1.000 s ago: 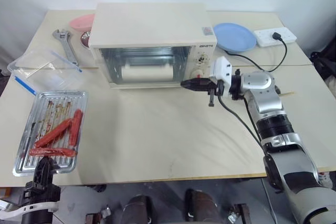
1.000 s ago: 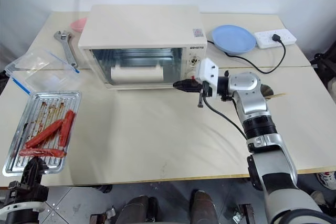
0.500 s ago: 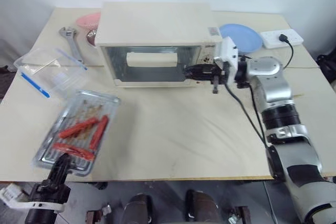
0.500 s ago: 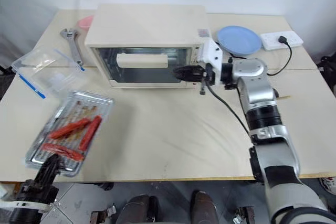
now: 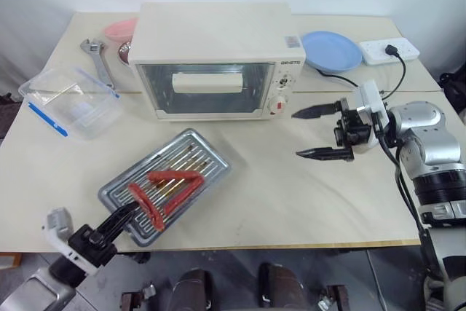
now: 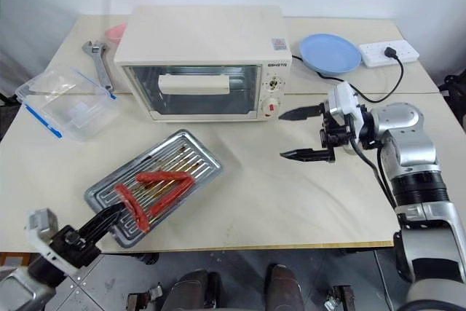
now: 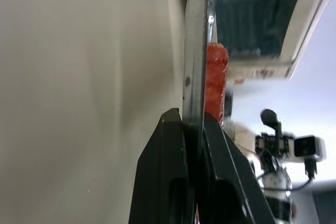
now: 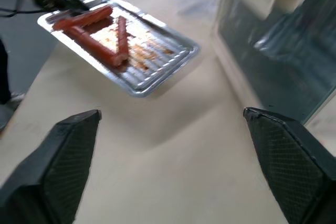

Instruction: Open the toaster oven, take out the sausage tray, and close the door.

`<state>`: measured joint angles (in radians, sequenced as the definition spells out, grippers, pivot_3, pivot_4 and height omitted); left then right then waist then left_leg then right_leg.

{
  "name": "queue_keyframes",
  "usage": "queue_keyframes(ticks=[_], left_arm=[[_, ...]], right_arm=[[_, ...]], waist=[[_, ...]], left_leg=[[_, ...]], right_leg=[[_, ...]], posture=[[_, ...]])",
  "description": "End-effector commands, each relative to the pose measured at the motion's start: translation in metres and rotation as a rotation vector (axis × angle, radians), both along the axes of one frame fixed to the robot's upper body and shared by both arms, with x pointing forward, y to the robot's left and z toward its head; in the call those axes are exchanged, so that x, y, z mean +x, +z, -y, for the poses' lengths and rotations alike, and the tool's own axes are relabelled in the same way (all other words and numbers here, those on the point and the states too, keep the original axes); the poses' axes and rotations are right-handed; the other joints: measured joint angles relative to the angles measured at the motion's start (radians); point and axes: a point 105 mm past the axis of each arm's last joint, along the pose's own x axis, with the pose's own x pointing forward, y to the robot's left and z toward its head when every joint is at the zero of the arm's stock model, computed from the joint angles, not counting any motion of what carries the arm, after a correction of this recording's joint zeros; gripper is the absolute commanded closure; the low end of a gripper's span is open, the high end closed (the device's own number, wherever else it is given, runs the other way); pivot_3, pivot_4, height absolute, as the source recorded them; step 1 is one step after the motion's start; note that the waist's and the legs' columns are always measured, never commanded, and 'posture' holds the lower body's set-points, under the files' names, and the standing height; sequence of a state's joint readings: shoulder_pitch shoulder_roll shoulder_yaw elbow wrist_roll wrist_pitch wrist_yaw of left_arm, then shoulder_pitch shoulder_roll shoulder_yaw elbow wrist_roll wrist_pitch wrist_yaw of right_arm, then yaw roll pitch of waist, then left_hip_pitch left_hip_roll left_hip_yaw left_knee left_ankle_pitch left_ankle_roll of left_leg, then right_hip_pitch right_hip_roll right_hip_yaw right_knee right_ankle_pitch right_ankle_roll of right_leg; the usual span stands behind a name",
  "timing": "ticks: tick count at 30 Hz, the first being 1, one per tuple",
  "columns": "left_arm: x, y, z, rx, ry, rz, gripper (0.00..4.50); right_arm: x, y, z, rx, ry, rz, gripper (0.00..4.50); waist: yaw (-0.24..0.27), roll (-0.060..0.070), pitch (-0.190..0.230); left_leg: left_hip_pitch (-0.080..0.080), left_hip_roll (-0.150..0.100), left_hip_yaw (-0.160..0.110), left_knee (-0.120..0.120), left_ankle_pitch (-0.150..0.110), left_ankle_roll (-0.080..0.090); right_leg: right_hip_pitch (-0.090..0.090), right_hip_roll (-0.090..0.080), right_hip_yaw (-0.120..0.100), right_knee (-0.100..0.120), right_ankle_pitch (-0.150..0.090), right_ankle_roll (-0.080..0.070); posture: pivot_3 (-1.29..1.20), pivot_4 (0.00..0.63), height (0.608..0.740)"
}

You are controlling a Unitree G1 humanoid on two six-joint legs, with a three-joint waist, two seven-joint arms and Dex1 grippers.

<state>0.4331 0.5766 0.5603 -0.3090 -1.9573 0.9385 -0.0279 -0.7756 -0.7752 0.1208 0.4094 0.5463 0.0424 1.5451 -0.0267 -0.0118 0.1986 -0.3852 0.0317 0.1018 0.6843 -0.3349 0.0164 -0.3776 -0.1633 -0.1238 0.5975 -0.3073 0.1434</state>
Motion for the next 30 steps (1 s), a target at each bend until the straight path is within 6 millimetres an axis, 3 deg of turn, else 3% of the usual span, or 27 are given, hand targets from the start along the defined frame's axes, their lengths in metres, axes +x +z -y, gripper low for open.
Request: queue_keyframes(ticks=[1,12,17,30], left_arm=[[0.013,0.007,0.011,-0.012,-0.139,0.019,4.50],[0.075,0.021,0.040,0.017,-0.409,-0.007,4.50],[0.114,0.023,0.054,0.106,-0.523,-0.030,4.50],[0.136,0.010,0.078,0.224,-0.710,-0.064,4.50]], right_arm=[[-0.009,0.007,0.008,0.034,0.066,0.010,0.03],[-0.008,-0.005,0.022,0.076,0.020,-0.016,0.03],[-0.012,-0.006,0.025,0.089,-0.011,0.018,0.03],[-0.021,-0.010,0.033,0.088,-0.087,0.041,0.03]], waist=[[0.000,0.000,0.000],[0.001,0.000,0.000],[0.022,0.000,0.000],[0.030,0.000,0.000]], left_leg=[[0.000,0.000,0.000,0.000,0.001,0.000],[0.000,0.000,-0.001,0.000,0.005,-0.005],[-0.002,-0.002,0.005,0.000,0.010,-0.005],[-0.003,-0.002,0.014,0.000,0.011,-0.005]], right_leg=[[0.000,0.000,0.000,0.001,0.000,0.000],[-0.005,0.000,0.000,0.011,0.000,0.000],[-0.007,0.000,0.001,0.014,0.000,0.000],[-0.014,0.000,0.007,0.021,0.000,0.000]], posture=[[0.00,0.150,0.740],[0.00,0.150,0.740],[0.00,0.150,0.740],[0.00,0.150,0.740]])
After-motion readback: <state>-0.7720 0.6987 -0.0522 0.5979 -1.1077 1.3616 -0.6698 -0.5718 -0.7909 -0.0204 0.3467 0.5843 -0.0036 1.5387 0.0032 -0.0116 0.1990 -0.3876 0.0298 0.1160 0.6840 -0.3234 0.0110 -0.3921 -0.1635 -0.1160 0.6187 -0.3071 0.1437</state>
